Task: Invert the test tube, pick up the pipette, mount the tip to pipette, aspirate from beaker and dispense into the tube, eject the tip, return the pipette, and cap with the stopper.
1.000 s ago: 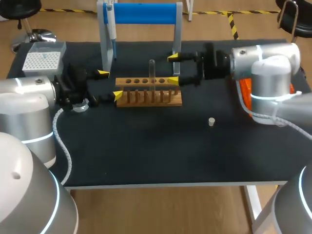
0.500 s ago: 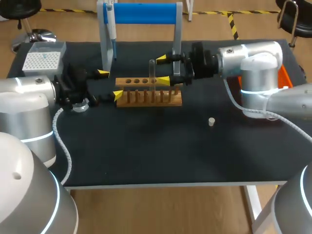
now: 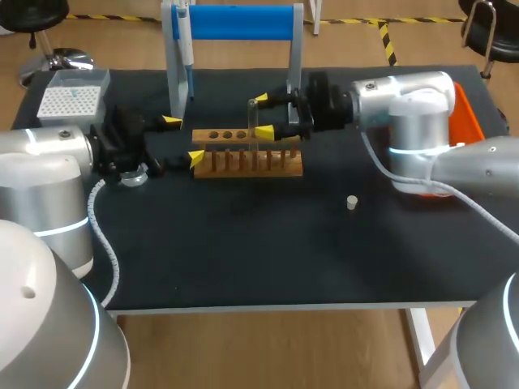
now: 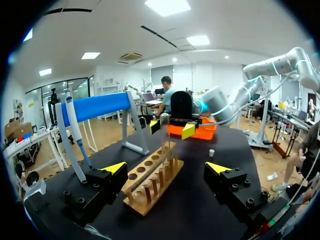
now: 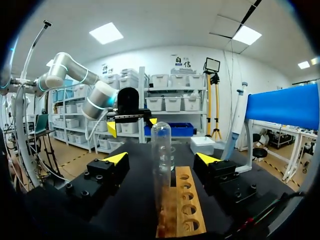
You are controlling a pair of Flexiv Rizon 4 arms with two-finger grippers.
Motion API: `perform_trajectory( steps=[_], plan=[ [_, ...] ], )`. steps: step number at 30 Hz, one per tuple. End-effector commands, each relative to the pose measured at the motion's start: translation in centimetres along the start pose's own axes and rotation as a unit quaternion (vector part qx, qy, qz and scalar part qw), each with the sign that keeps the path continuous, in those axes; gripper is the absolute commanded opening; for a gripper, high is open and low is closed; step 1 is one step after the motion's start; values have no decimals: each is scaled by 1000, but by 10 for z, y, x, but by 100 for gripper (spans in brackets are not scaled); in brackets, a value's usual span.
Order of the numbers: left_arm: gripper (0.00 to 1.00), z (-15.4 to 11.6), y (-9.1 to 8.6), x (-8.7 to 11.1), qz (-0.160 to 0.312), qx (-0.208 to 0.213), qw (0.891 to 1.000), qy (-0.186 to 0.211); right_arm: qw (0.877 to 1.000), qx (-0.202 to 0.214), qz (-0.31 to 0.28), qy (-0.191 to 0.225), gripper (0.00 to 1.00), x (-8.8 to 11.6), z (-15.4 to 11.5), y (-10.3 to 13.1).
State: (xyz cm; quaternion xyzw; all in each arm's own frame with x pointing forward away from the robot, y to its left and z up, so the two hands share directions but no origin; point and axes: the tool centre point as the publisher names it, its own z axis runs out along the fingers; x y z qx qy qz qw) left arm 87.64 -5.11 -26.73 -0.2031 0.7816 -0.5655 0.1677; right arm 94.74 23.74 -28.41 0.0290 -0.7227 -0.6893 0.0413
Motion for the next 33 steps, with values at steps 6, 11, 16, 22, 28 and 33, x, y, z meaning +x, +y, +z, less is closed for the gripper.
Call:
perform_trajectory(
  steps=[6,11,16,22,28,33],
  plan=[
    [100,0,0,2,0,1,1000,-3,1000,-8,4,9,48,-11,10,-6],
    [100,0,0,2,0,1,1000,-3,1000,-7,3,11,49,-13,14,-5],
    [100,0,0,2,0,1,1000,-3,1000,-7,3,11,49,-13,16,-4],
    [100,0,0,2,0,1,1000,-3,1000,-11,6,12,40,-12,17,-3],
    [100,0,0,2,0,1,1000,-3,1000,-12,6,12,0,-11,17,-1],
    [100,0,0,2,0,1,1000,-3,1000,-14,6,13,0,-8,15,2]
  ],
)
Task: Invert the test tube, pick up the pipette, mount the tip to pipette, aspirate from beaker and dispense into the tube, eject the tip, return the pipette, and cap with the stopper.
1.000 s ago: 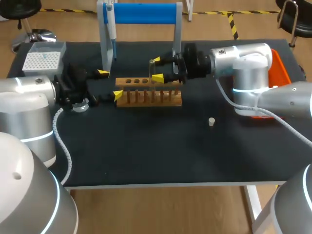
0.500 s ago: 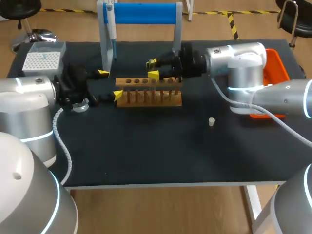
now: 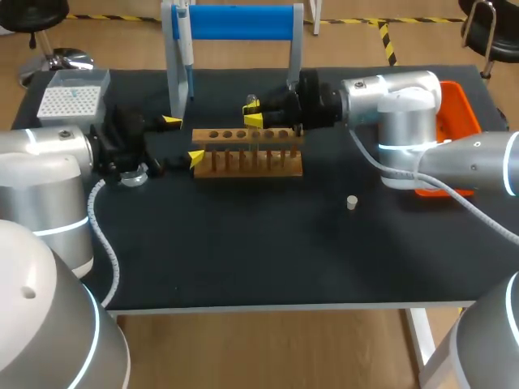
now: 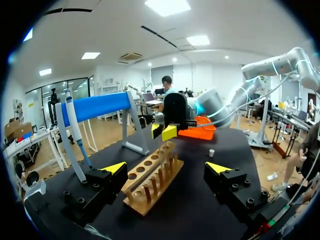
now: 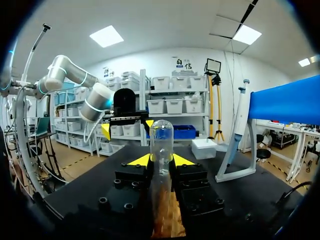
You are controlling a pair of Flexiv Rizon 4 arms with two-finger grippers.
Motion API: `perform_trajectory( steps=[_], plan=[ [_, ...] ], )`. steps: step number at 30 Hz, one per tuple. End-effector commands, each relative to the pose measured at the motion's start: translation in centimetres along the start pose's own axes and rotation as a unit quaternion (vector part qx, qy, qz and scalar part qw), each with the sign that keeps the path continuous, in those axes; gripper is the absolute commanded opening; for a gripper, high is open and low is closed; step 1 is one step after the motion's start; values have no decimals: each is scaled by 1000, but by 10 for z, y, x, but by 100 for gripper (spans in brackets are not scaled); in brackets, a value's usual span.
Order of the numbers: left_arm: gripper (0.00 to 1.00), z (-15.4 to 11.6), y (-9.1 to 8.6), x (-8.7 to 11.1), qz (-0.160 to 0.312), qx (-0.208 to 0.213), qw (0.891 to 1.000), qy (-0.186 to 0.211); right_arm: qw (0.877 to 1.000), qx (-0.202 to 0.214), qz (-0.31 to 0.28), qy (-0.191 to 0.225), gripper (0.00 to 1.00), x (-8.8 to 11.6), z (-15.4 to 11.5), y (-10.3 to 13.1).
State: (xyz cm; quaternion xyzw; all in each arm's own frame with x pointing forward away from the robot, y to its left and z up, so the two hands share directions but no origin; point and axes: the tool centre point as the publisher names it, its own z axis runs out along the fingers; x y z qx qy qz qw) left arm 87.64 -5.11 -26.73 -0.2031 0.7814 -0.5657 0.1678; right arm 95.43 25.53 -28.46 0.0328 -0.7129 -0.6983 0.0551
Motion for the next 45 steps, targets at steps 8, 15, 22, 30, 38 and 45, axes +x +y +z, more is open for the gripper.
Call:
perform_trajectory(
  steps=[8,15,22,30,38,45],
  plan=[
    [100,0,0,2,0,0,1000,-3,1000,-3,-1,-1,0,7,-5,8],
    [100,0,0,2,0,0,1000,-3,1000,0,-2,-4,0,11,-7,11],
    [100,0,0,2,0,0,1000,-3,1000,-2,-5,-7,0,12,-7,19],
    [100,0,0,2,0,0,1000,-3,1000,-2,-7,-6,0,12,-6,27],
    [100,0,0,2,0,0,1000,-3,1000,1,-6,-8,0,13,-5,37],
    [100,0,0,2,0,0,1000,-3,1000,3,-7,-10,0,14,-6,47]
  ],
)
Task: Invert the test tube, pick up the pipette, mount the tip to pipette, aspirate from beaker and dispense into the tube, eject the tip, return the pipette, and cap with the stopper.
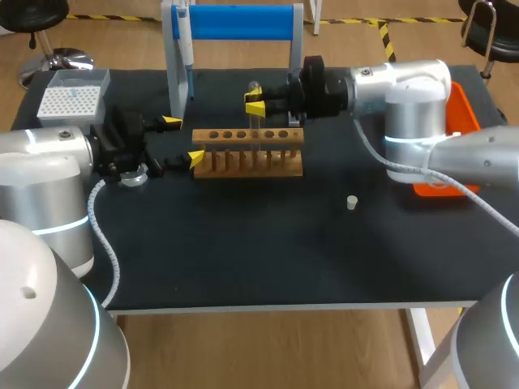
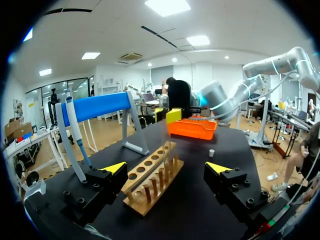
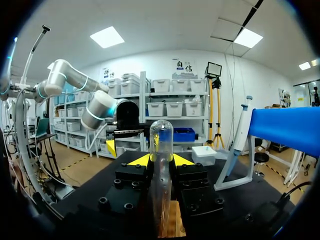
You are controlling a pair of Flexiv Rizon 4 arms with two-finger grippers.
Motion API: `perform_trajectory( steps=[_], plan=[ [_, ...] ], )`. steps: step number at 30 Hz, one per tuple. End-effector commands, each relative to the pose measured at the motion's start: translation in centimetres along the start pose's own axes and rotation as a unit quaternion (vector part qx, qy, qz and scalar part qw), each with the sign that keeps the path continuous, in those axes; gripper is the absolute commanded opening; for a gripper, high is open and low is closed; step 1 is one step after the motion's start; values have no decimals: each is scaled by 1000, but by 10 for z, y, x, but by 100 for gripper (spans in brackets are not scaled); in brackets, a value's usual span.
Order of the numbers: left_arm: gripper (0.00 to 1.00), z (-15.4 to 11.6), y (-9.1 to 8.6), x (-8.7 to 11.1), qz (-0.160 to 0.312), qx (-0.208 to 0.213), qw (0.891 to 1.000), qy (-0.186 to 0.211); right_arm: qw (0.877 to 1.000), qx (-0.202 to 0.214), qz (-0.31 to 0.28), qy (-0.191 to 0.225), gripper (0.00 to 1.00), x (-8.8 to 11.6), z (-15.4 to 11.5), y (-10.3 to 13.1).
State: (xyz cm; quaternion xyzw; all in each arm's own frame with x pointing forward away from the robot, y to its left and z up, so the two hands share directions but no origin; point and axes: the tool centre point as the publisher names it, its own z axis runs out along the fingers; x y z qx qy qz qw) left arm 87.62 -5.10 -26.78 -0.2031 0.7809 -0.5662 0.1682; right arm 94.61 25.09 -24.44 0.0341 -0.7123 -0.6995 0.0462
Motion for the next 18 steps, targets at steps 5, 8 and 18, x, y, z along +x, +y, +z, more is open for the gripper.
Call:
perform_trajectory(
  steps=[5,8,18],
  plan=[
    [100,0,0,2,0,-1,1000,-3,1000,0,2,-6,0,5,-3,12],
    [100,0,0,2,0,-1,1000,-3,1000,0,3,-7,0,6,-3,16],
    [100,0,0,2,0,-1,1000,-3,1000,6,2,-10,0,6,-3,26]
  ],
)
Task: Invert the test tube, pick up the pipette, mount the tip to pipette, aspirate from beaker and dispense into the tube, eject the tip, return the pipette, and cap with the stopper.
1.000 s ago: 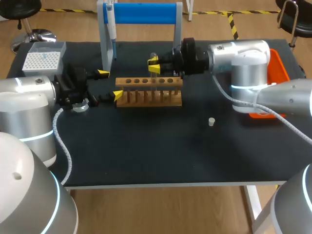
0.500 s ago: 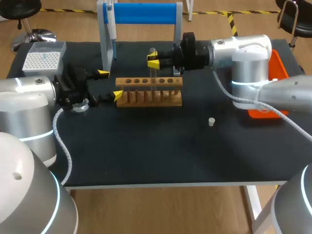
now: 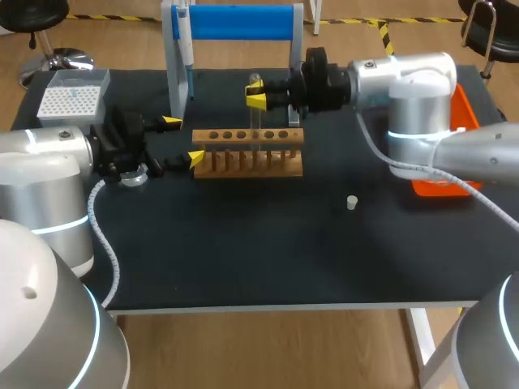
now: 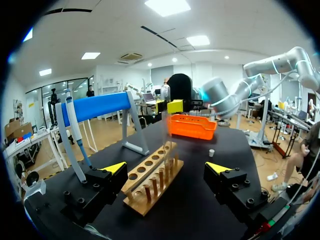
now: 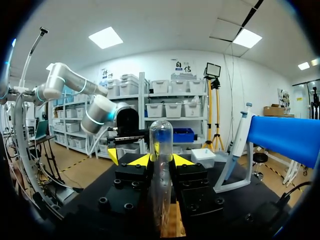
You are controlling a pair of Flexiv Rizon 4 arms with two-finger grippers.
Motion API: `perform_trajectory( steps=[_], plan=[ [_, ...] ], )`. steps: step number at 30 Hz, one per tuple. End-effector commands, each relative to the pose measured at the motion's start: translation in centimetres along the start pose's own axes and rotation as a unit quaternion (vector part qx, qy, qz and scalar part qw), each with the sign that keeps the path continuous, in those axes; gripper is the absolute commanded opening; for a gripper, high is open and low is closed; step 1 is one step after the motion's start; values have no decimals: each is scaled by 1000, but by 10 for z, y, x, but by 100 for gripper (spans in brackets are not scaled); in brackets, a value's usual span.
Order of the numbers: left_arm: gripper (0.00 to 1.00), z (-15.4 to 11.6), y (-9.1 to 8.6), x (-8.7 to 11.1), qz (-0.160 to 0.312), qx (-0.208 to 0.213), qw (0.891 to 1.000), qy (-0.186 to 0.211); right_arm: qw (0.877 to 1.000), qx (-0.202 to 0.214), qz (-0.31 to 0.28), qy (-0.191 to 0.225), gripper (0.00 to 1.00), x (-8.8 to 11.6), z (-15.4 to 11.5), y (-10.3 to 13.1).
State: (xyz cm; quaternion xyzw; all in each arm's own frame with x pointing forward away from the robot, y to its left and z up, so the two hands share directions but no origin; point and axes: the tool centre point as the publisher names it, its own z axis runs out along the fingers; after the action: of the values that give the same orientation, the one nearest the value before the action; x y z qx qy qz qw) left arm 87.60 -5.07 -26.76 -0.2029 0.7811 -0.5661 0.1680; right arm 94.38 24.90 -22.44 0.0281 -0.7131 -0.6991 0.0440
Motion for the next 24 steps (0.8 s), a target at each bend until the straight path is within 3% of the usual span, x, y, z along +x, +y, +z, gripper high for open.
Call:
perform_trajectory(
  steps=[1,24],
  plan=[
    [100,0,0,2,0,0,1000,-3,1000,5,0,-5,0,3,-1,8],
    [100,0,0,2,0,0,1000,-3,1000,8,27,-13,0,17,-10,33]
  ],
)
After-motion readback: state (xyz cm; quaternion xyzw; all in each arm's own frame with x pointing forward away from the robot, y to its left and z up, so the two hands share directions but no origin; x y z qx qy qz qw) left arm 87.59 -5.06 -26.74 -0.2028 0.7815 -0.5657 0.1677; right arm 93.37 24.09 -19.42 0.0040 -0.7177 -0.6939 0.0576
